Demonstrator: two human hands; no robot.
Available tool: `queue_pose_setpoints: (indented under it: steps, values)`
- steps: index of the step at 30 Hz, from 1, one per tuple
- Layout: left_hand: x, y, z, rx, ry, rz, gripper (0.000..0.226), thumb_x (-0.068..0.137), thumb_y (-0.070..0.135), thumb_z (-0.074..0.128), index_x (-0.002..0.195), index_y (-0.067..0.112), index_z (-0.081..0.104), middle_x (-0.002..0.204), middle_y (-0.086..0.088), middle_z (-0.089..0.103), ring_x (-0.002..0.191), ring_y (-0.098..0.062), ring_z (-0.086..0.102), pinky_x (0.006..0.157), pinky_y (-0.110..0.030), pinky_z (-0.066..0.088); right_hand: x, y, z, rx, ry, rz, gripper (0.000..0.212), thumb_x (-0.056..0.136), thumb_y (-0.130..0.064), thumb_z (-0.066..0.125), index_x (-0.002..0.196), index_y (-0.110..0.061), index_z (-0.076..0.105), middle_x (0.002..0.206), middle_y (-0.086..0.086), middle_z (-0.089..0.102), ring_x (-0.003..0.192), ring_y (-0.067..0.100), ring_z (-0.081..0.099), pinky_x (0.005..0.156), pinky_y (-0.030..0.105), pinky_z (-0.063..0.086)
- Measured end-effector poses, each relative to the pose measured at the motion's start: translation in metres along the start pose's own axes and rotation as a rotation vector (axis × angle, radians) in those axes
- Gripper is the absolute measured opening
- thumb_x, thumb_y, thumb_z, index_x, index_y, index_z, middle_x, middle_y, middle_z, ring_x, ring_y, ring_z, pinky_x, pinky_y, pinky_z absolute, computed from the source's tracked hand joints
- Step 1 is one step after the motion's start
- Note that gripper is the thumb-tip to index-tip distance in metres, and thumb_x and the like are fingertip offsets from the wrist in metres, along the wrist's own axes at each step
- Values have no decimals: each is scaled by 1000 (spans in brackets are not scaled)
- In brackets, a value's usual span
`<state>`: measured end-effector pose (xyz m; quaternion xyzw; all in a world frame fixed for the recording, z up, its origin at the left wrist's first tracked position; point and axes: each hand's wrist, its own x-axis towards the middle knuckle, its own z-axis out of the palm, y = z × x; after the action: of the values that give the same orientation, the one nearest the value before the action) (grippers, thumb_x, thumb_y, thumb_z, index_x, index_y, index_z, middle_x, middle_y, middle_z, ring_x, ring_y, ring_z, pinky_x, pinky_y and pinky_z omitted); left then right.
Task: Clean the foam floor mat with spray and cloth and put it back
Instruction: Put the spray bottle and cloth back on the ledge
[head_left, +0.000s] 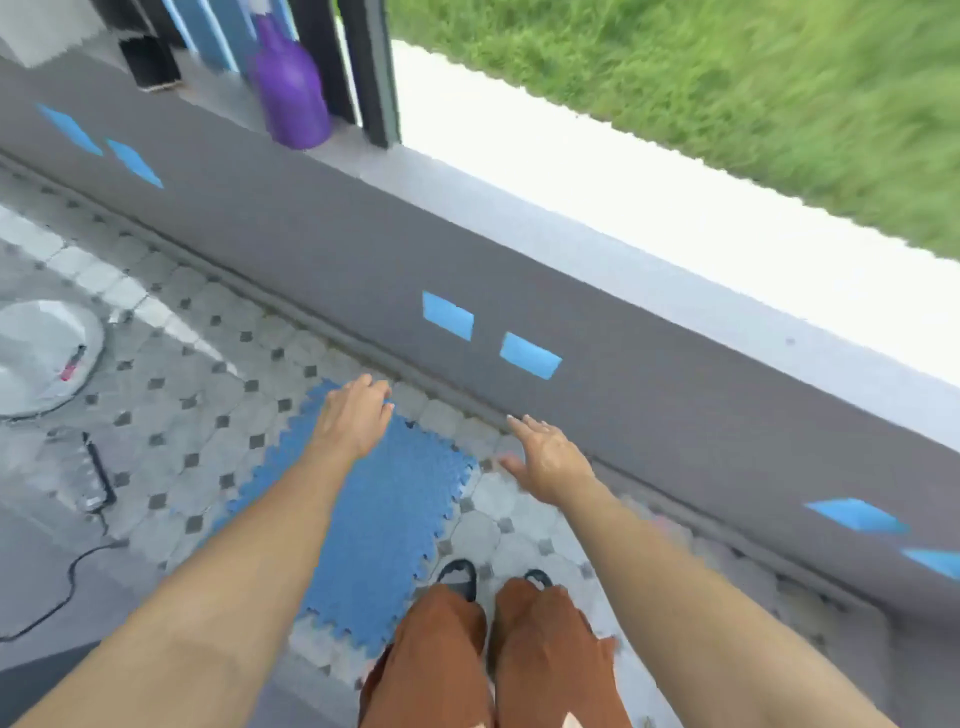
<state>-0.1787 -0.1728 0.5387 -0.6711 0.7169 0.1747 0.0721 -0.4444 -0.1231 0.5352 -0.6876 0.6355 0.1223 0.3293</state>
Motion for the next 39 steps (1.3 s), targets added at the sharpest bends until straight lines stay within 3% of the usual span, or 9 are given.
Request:
queue_pose_setpoints:
  steps: [10,17,26,31,39]
  values:
    - [10,300,38,263,-95,755,34,95,33,50,124,15,55,119,-10,56,110,-31,56,88,-42,46,-202,209,76,513,183,740,71,96,-54,45,156,-32,13,163,2,20,147,28,23,116,47,28]
    - [-69,462,84,195,-190,1137,40,95,30,51,130,12,50,130,-13,46,106,-35,53,85,-44,46,-351,249,151,821,373,1200,69,97,-53,44,156,-29,16,162,5,21,146,30,26,115,44,31]
    - [-103,523,172,521,-401,1494,48,95,33,48,138,14,39,136,-10,40,115,-30,47,90,-40,45,-377,186,232,1497,825,1759,63,96,-46,54,149,-18,35,151,10,42,137,31,41,109,38,34]
    - [-116,519,211,649,-518,1554,50,96,35,48,140,14,35,135,-11,41,116,-30,46,89,-39,44,-355,134,275,1760,770,1913,66,94,-47,57,148,-15,36,150,13,44,136,31,43,106,36,35]
    - [-157,512,313,742,-698,1548,55,95,37,49,143,14,35,139,-12,42,125,-31,42,98,-42,42,-330,133,353,2017,731,1900,57,92,-41,62,141,-15,47,143,11,50,130,28,49,96,29,38]
